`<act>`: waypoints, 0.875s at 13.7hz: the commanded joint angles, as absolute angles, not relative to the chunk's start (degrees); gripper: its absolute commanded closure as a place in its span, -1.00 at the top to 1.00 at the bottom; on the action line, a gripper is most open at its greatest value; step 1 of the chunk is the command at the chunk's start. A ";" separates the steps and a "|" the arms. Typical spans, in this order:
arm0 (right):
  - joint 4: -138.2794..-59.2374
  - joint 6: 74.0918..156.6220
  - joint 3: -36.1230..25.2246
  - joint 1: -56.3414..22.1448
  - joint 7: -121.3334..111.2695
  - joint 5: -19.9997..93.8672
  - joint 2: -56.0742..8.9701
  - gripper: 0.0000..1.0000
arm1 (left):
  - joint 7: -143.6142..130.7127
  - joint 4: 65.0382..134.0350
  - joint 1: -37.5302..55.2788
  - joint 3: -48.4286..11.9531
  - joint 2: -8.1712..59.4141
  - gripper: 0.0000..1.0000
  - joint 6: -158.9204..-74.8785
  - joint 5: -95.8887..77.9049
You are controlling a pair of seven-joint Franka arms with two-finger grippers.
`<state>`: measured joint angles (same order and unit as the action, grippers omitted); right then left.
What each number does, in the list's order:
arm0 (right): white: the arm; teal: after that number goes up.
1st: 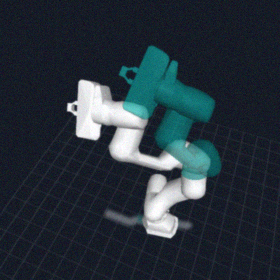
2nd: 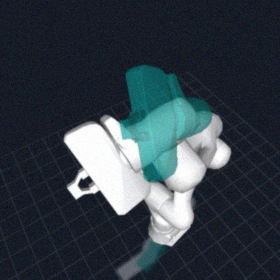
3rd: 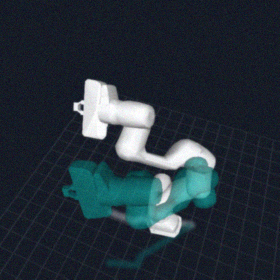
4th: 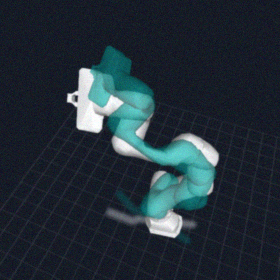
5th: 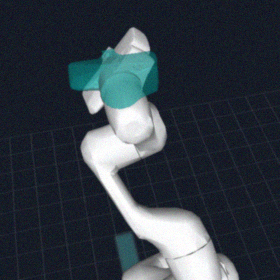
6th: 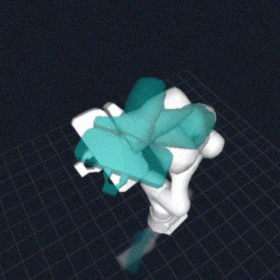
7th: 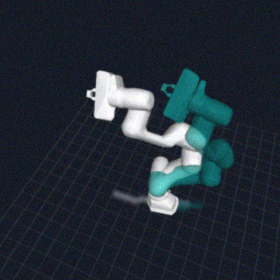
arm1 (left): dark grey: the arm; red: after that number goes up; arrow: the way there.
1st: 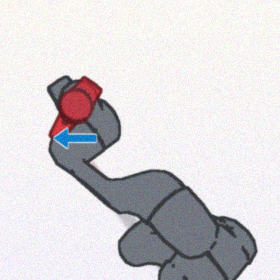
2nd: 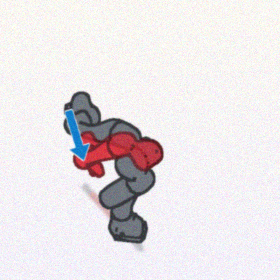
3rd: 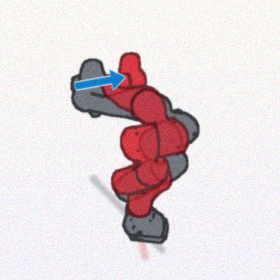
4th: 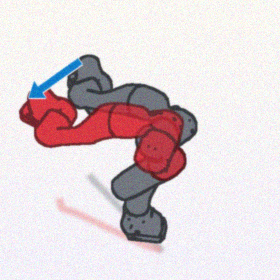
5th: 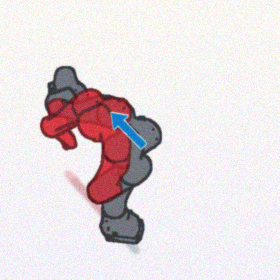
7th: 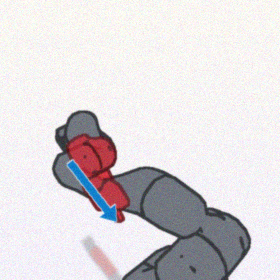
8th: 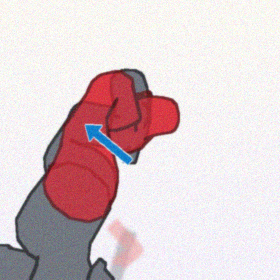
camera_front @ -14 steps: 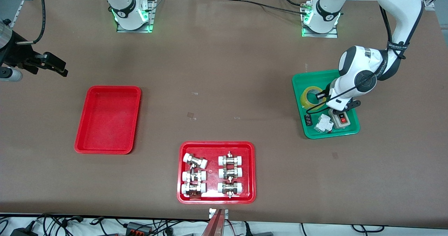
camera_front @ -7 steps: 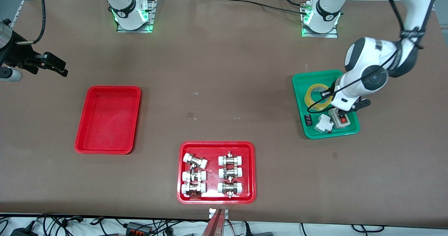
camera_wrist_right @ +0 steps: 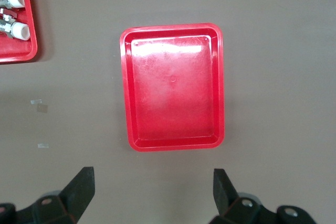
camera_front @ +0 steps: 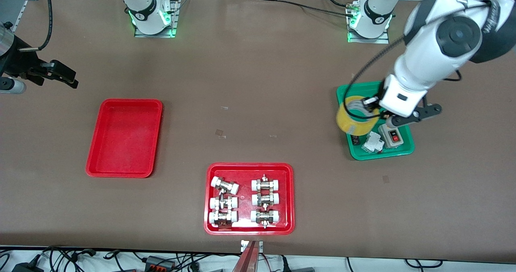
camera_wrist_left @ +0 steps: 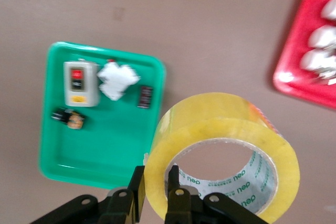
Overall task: Left arm passes tape to right arm into tray
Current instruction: 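Lift the tape with the left gripper and carry it toward the fittings tray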
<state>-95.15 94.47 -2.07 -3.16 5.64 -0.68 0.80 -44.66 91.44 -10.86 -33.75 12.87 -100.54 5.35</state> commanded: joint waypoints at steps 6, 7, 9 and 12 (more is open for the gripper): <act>-95.54 93.78 -2.02 -2.46 5.27 -1.23 0.26 1.00 | -63.26 76.64 1.22 -34.28 30.23 -1.00 -107.04 4.57; -95.80 93.78 -2.02 -2.46 5.10 -1.23 0.26 1.00 | -65.20 76.55 2.27 -34.28 31.63 -1.00 -108.36 4.57; -96.41 93.78 -2.02 -2.55 4.92 -1.23 0.26 1.00 | -69.94 76.64 5.43 -33.84 33.65 -1.00 -112.91 5.01; -97.47 93.60 -1.93 -2.55 4.83 -0.79 0.35 1.00 | -74.52 76.64 7.73 -33.66 37.17 -1.00 -121.88 4.75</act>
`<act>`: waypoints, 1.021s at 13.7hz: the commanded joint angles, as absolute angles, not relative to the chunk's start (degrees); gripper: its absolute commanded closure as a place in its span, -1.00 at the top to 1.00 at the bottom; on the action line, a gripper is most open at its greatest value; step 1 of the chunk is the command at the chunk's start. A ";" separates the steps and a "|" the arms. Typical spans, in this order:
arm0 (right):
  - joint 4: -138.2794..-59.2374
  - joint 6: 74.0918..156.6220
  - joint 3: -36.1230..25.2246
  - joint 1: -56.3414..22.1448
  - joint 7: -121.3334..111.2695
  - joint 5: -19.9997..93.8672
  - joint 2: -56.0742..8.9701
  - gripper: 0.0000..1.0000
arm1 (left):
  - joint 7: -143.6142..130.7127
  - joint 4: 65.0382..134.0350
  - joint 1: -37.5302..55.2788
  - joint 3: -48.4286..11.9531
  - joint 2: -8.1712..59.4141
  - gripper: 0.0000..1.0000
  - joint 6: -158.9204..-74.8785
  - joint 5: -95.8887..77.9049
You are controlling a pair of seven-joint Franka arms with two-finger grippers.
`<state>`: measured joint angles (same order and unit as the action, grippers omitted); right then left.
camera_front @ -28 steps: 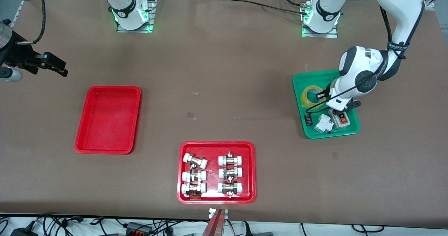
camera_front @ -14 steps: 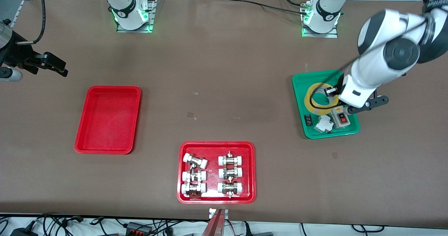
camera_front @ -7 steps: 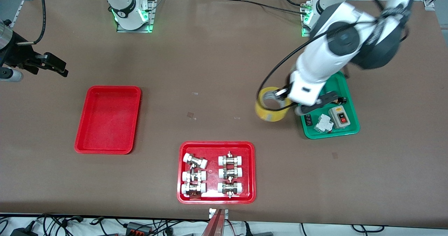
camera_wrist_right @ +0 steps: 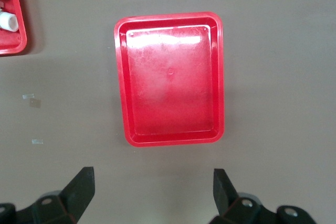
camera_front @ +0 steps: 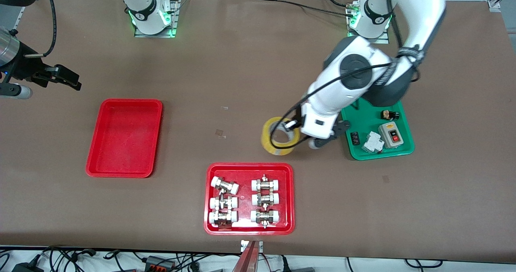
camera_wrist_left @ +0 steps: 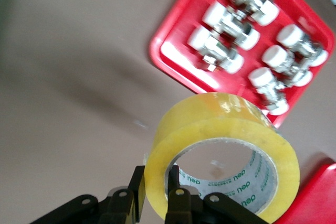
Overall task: Left arm passes tape to right arm into tray
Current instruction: 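Lift the tape with the left gripper and carry it toward the fittings tray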
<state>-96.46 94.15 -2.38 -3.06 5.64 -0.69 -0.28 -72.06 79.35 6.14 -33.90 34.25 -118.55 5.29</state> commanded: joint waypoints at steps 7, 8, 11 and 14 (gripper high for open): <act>-97.12 89.13 -1.93 -2.73 -1.21 5.23 -1.31 1.00 | -95.70 76.73 12.30 -33.93 41.75 -1.00 -147.19 -1.76; -97.03 88.95 -1.93 -2.64 -2.36 8.23 -1.84 1.00 | -96.23 76.73 12.57 -34.01 41.66 -1.00 -147.22 -1.67; -96.86 89.38 -1.85 -2.90 -2.64 19.64 -2.72 1.00 | -93.71 76.29 13.35 -34.45 42.97 -1.00 -147.39 -1.58; -94.41 92.10 -1.85 -4.30 -5.96 33.09 -6.75 1.00 | -82.57 75.50 12.31 -34.45 43.50 -1.00 -147.04 -3.59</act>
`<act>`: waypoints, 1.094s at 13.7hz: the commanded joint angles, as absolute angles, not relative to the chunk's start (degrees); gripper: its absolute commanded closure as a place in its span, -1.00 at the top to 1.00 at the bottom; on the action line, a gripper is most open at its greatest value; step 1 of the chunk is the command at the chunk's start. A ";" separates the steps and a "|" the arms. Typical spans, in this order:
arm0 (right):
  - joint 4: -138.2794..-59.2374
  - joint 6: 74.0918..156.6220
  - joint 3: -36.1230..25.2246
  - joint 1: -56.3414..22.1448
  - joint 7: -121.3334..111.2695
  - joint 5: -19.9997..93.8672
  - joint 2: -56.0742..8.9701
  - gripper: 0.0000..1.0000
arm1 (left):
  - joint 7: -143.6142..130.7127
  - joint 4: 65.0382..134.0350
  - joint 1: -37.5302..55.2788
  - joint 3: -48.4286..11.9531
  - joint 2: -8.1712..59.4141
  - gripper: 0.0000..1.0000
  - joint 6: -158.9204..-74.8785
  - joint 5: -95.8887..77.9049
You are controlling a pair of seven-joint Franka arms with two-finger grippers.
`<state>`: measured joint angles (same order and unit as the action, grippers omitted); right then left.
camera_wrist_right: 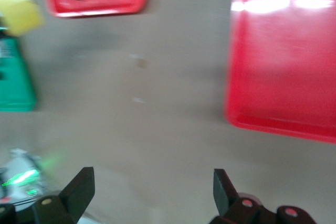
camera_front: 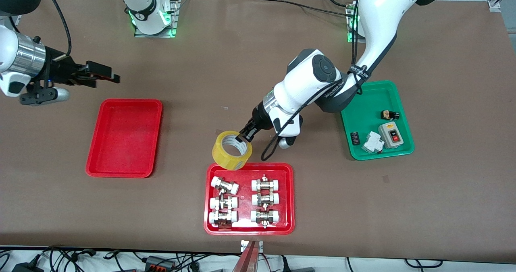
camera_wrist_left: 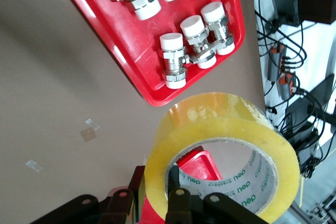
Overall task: Left arm passes tape to right arm into tray
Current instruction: 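Hold the tape with the left gripper while the right gripper grasps it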
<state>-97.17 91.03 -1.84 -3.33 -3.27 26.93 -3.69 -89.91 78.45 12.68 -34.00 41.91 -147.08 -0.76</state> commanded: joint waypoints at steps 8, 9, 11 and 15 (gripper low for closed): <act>-90.28 111.85 -1.85 -12.55 -22.05 60.99 -21.34 1.00 | -70.74 75.41 10.55 -35.24 42.80 -1.00 -141.50 -16.61; -88.70 114.23 -1.85 -14.48 -22.06 61.08 -23.27 1.00 | -72.14 75.41 10.55 -35.59 42.72 -1.00 -141.50 -16.52; -87.45 118.89 -1.85 -17.04 -22.15 61.08 -25.92 1.00 | -75.31 75.41 10.90 -35.77 42.71 -1.00 -141.50 -16.09; -87.36 125.06 -1.85 -20.56 -22.15 61.08 -28.03 1.00 | -77.08 75.50 12.57 -35.51 42.89 -1.00 -141.50 -16.17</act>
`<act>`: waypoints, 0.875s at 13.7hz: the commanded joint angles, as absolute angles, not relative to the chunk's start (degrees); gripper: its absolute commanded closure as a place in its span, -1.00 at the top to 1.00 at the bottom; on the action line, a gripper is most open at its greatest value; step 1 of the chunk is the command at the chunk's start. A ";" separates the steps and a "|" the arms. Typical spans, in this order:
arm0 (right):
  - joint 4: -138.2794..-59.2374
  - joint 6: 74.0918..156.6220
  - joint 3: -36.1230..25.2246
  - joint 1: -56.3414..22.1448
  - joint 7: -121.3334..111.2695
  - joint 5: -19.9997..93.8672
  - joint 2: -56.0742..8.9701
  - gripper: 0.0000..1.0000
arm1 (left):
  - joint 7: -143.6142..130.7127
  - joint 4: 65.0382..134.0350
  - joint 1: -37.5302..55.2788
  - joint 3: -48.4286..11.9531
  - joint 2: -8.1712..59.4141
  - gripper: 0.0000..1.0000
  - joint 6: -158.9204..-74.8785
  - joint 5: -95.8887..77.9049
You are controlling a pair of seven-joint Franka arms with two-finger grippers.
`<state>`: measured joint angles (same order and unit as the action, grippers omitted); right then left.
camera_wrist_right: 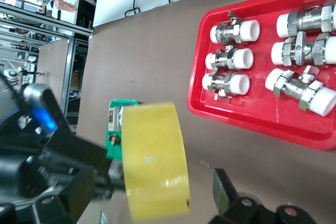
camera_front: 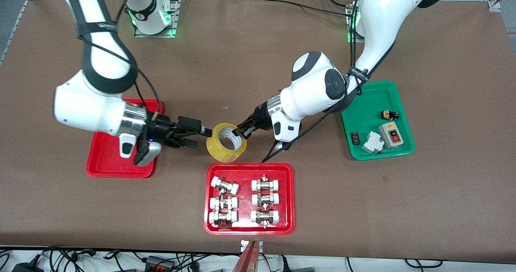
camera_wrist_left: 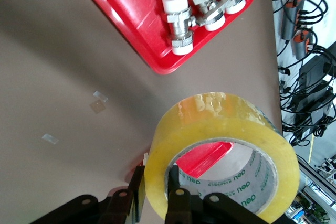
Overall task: Left arm passes tape to right arm into tray
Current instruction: 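Hold the tape with the left gripper while the right gripper grasps it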
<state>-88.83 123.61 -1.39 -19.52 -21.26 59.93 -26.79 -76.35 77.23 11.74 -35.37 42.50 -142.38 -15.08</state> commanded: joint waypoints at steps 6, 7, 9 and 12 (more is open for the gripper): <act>-87.28 126.21 -1.85 -21.18 -25.57 60.56 -28.39 -0.29 | -77.08 75.50 12.92 -35.07 42.98 -0.98 -141.59 -15.82; -87.28 126.21 -1.85 -21.18 -25.58 60.56 -28.39 -0.61 | -76.99 75.50 13.01 -34.98 42.98 -0.97 -141.59 -15.82; -87.19 126.21 -1.85 -21.18 -25.14 60.64 -28.21 -1.00 | -76.99 75.50 13.01 -34.98 42.98 -0.97 -141.59 -15.82; -86.92 126.21 -1.93 -21.18 -25.58 60.56 -28.21 -1.00 | -77.08 75.50 12.92 -34.89 42.89 -0.90 -141.59 -15.73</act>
<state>-88.38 125.90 -1.71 -20.89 -24.81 59.95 -27.75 -77.07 77.05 12.50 -35.20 42.64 -142.35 -15.08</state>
